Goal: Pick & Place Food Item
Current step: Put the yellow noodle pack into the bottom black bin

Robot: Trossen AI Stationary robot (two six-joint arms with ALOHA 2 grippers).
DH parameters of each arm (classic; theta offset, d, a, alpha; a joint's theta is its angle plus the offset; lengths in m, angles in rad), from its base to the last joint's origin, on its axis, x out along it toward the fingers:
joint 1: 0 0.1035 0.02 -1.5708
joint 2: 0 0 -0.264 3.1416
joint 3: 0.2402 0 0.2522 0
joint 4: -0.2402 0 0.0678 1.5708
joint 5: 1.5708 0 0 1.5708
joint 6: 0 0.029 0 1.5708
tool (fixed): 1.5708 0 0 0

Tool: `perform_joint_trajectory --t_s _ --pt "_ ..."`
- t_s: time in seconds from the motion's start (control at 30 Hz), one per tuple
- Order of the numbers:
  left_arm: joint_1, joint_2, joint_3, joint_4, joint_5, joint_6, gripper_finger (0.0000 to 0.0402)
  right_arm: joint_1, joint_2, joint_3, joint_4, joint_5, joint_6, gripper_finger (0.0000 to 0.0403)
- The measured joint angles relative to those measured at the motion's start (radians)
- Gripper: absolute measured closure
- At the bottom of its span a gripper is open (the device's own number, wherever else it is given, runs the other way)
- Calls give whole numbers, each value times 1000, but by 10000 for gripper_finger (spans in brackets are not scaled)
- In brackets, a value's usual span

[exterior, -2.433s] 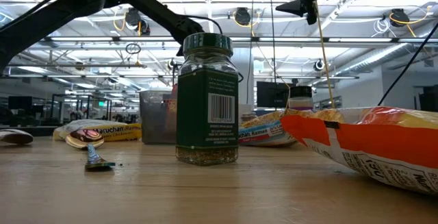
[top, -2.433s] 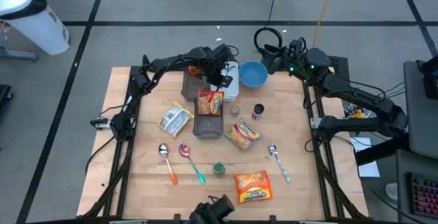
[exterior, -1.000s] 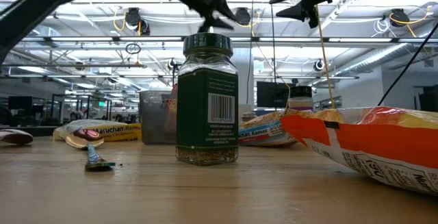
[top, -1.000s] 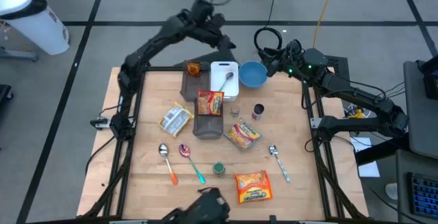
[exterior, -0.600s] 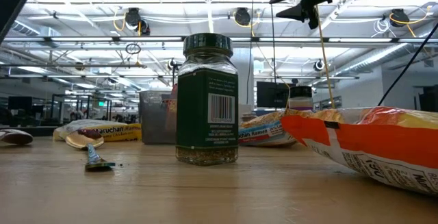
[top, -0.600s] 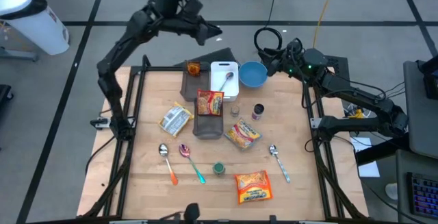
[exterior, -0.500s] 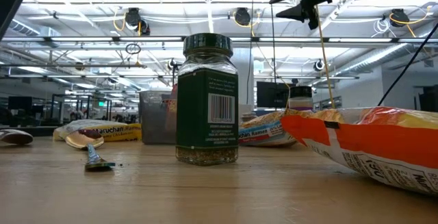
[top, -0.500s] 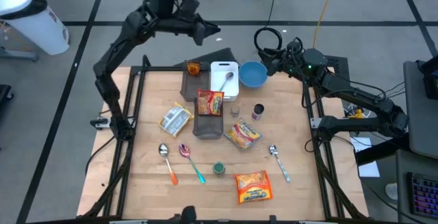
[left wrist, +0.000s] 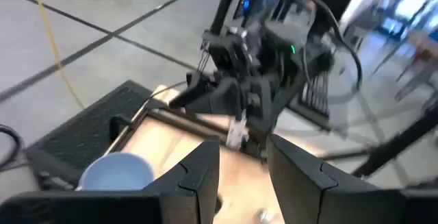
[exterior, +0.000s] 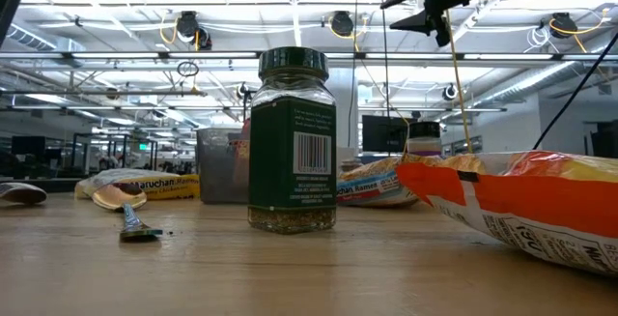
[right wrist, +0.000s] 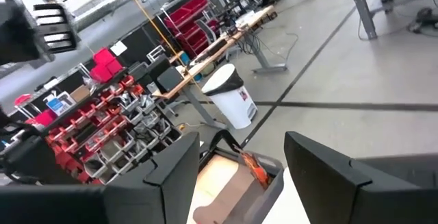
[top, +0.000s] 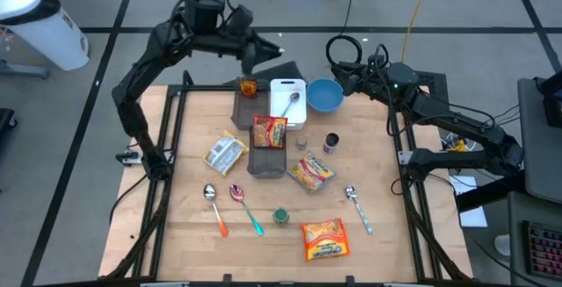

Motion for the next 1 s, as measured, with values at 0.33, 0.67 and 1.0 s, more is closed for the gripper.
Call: perform_joint_trajectory --t_s 0.33,0.67,1.0 --pt "-68 -136 1 -248 -153 135 275 0 0 -103 92 23 125 195" --pt "-96 -415 -371 -121 -183 121 275 67 0 -402 549 72 307 195" --pt "-96 -846 -1094 372 -184 -93 275 181 0 -550 704 237 313 195"
